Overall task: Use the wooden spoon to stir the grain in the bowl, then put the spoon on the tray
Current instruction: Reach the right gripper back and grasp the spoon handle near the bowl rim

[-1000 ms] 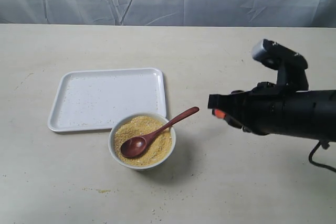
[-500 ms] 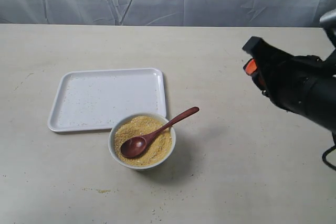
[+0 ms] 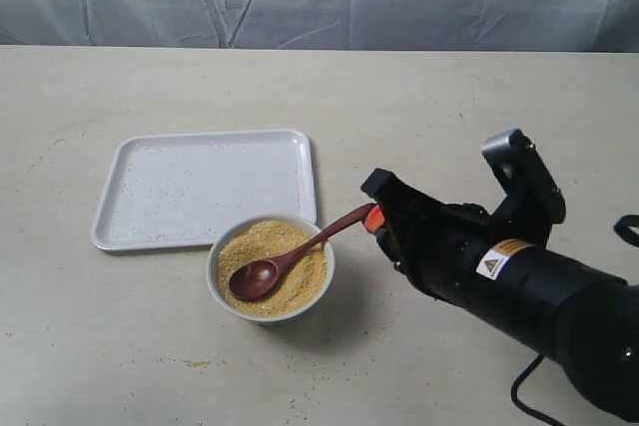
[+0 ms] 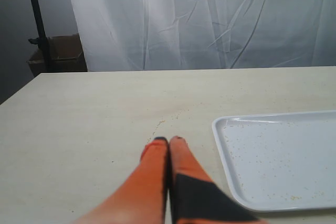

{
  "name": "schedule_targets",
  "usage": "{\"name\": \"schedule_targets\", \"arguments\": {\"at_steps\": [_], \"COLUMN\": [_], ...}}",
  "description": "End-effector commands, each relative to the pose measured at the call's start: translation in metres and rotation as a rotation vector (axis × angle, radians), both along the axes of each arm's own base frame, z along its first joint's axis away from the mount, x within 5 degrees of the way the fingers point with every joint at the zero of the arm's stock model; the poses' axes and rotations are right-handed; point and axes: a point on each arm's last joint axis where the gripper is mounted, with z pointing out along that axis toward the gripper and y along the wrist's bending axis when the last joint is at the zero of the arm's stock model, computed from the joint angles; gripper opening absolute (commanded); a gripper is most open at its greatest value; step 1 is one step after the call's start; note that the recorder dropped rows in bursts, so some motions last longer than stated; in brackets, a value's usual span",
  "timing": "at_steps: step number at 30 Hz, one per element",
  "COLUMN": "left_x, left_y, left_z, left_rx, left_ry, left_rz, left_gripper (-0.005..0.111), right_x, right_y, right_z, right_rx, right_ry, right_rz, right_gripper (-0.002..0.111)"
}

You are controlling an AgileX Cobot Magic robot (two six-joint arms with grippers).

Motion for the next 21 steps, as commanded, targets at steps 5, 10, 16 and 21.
{"name": "schedule_targets", "arguments": {"at_steps": [5, 10, 16, 21], "left_x": [0.0, 0.0, 0.0, 0.0], "left_y": [0.0, 0.0, 0.0, 0.0], "left_z": [-0.001, -0.001, -0.001, -0.001], "left_rx": [-0.006, -0.006, -0.006, -0.006], "left_ry": [-0.006, -0.006, -0.006, -0.006], "left_rz": [0.006, 0.006, 0.006, 0.006], "left_gripper": [0.0, 0.0, 0.0, 0.0], "right_x": [0.013, 0.023, 0.035, 0.049], "right_y": [-0.001, 0.005, 0.015, 0.037], "right_z": [-0.018, -0.038, -0.07, -0.075], "right_rx": [0.068, 0.125, 0.233, 0.285], "right_ry": [0.063, 0.058, 0.019, -0.029], "right_rz": [-0.031, -0.087, -0.14, -0.079], "right_gripper": [0.048, 0.049, 0.049, 0.048]}}
